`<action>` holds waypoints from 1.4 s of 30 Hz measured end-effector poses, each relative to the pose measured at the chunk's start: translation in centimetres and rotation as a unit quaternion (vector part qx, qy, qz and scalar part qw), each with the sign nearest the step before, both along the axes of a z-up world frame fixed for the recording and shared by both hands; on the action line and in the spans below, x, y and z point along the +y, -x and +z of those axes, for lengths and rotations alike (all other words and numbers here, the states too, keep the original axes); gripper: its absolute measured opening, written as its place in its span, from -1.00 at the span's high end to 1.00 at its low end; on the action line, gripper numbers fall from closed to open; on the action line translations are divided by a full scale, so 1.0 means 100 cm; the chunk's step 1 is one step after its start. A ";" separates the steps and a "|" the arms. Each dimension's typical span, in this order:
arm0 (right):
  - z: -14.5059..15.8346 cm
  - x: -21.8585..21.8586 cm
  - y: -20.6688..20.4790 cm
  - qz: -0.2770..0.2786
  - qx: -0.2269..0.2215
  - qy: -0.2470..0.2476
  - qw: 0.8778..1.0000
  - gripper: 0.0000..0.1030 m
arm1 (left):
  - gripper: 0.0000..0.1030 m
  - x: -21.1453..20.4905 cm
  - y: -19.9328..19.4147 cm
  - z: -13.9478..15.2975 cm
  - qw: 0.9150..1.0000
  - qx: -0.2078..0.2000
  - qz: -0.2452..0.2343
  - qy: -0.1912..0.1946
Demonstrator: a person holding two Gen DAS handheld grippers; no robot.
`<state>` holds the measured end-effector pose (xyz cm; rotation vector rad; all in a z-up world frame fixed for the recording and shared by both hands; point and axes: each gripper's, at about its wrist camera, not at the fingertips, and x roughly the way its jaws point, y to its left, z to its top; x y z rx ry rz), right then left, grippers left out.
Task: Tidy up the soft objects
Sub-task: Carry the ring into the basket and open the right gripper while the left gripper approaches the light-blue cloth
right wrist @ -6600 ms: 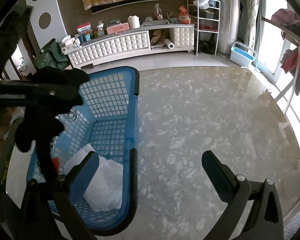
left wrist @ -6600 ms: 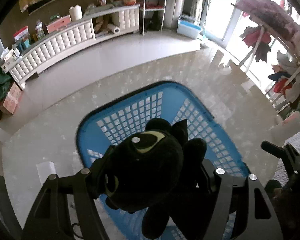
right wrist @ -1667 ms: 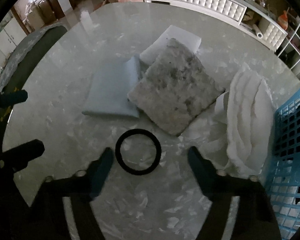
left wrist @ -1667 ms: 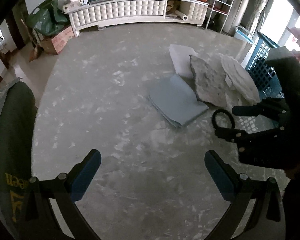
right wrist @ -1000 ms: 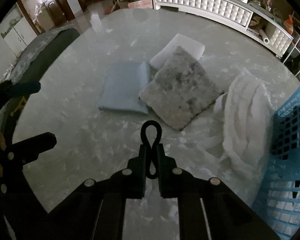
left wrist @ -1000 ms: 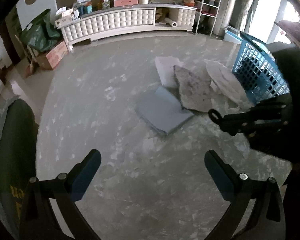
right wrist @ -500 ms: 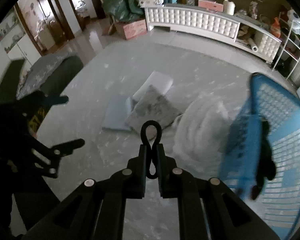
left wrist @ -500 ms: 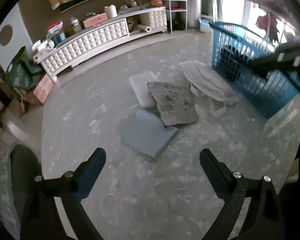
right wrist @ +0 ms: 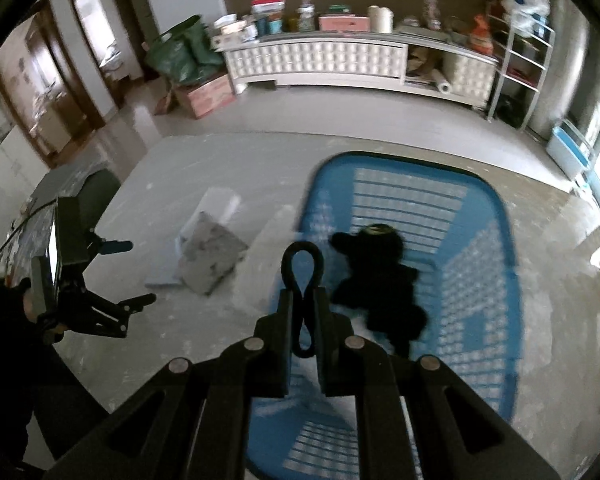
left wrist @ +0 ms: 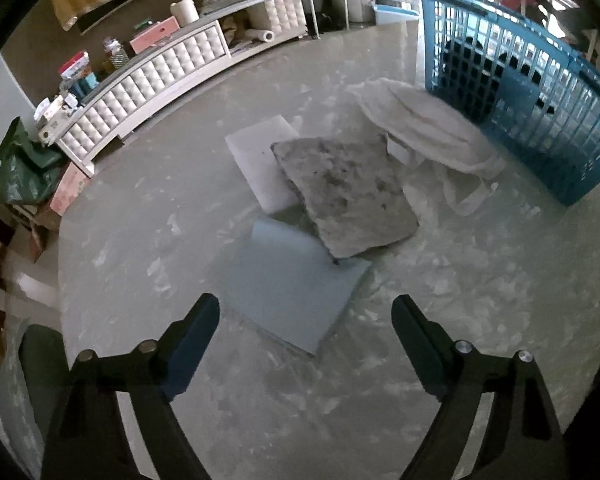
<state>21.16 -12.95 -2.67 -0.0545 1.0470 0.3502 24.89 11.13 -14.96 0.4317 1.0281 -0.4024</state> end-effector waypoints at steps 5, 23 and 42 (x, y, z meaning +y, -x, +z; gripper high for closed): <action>0.004 -0.033 0.005 -0.033 0.003 -0.003 0.999 0.83 | -0.49 0.000 -0.010 -0.011 1.000 0.019 -0.012 -0.010; 0.007 -0.078 0.012 -0.069 0.022 -0.014 0.997 0.83 | 0.47 0.011 -0.026 -0.021 0.998 0.052 -0.002 0.047; -0.041 -0.050 0.008 -0.010 0.127 0.011 0.992 0.75 | 0.89 0.021 -0.018 -0.018 0.992 0.069 0.047 0.090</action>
